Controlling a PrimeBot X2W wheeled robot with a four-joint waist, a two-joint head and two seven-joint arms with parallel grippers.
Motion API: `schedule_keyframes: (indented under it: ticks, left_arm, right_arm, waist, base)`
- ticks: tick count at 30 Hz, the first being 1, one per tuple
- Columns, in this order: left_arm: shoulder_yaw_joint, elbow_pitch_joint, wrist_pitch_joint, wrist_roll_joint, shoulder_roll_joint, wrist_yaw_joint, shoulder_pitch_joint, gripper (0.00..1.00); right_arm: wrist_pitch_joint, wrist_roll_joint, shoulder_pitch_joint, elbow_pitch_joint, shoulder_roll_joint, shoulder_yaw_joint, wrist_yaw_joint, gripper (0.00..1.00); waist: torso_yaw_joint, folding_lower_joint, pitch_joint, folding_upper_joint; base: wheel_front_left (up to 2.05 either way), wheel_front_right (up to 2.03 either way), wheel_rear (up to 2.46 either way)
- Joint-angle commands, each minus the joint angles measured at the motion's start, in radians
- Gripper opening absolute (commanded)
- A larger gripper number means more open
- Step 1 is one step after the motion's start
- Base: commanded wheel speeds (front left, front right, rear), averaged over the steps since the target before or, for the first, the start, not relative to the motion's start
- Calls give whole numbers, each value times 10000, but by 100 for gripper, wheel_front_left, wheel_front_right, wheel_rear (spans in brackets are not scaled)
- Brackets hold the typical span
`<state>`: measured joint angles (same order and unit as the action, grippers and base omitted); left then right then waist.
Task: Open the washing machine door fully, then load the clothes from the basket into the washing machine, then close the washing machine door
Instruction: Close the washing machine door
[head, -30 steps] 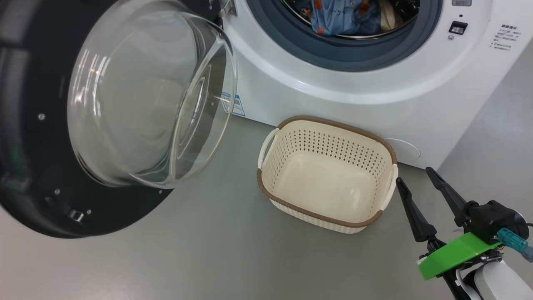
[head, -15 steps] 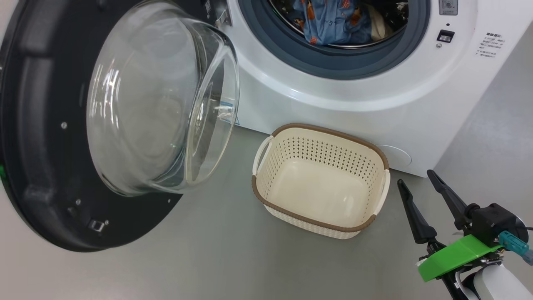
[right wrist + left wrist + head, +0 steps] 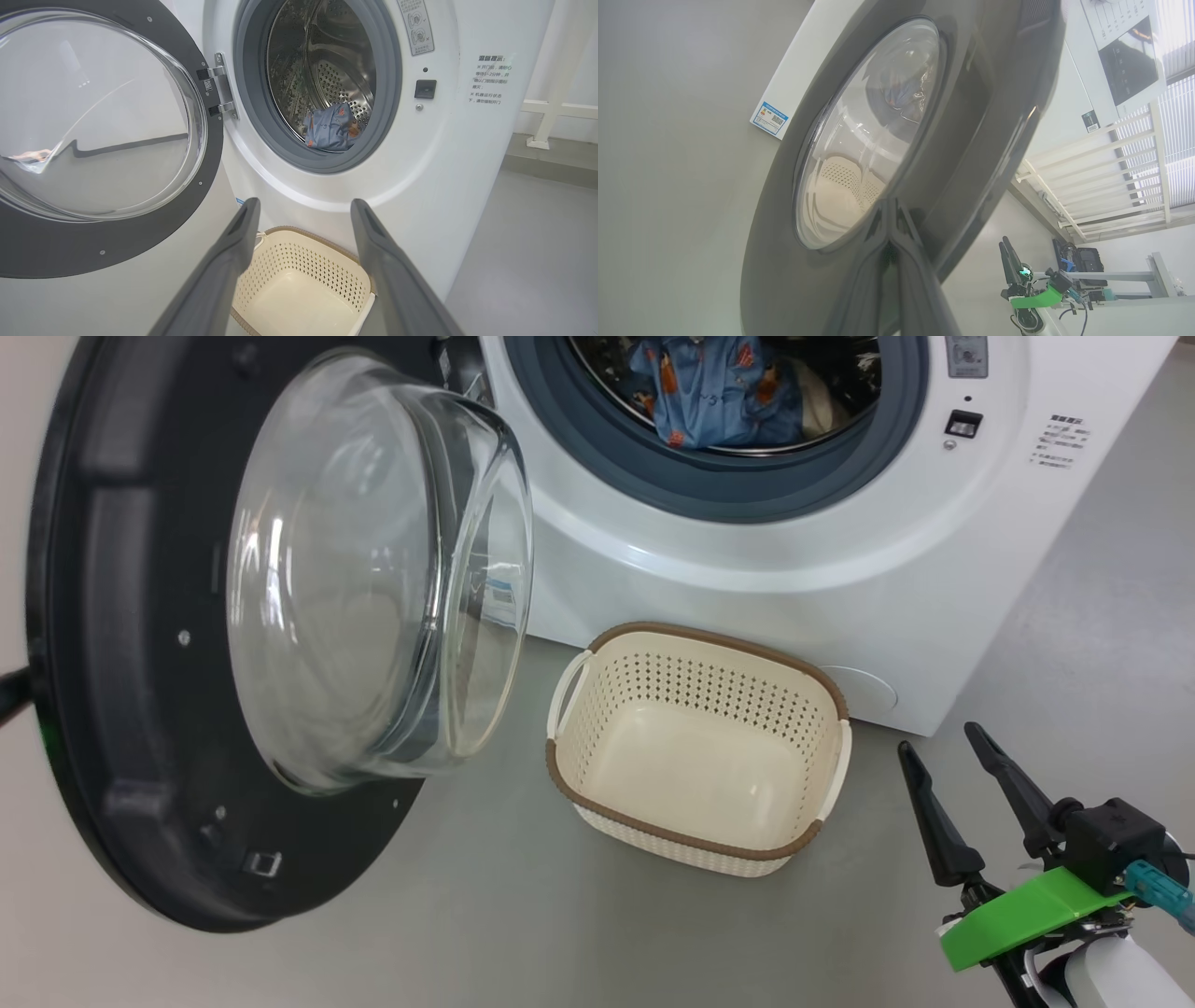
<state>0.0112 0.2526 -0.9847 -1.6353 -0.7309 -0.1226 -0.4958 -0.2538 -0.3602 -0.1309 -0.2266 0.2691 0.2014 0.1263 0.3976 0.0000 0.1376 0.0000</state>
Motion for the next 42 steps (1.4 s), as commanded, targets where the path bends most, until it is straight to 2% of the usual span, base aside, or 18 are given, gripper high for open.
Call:
schedule_keyframes:
  ticks: [1,11,26,42]
  left_arm:
    - [377,-473,-167,-15,-382,-81,-132,0]
    - [228,-1102,-511,56,-142,-81,-116,0]
    - [-10,-1762,-739,240,351,-81,-384,0]
    - [-193,-1667,-348,852,756,-81,-934,0]
  right_arm:
    - [-80,50,66,260,59,97,44,100]
    - [-80,76,139,300,-31,-108,44,100]
    - [-80,143,188,404,-156,-440,44,100]
    - [-80,177,134,472,-349,-529,44,100]
  waist:
    - [-113,0,-59,0]
    - [-646,0,-174,0]
    - [-1872,0,-140,0]
    - [-3228,0,-60,0]
  base:
    - [0,0,0]
    - [0,0,0]
    - [0,0,0]
    - [0,0,0]
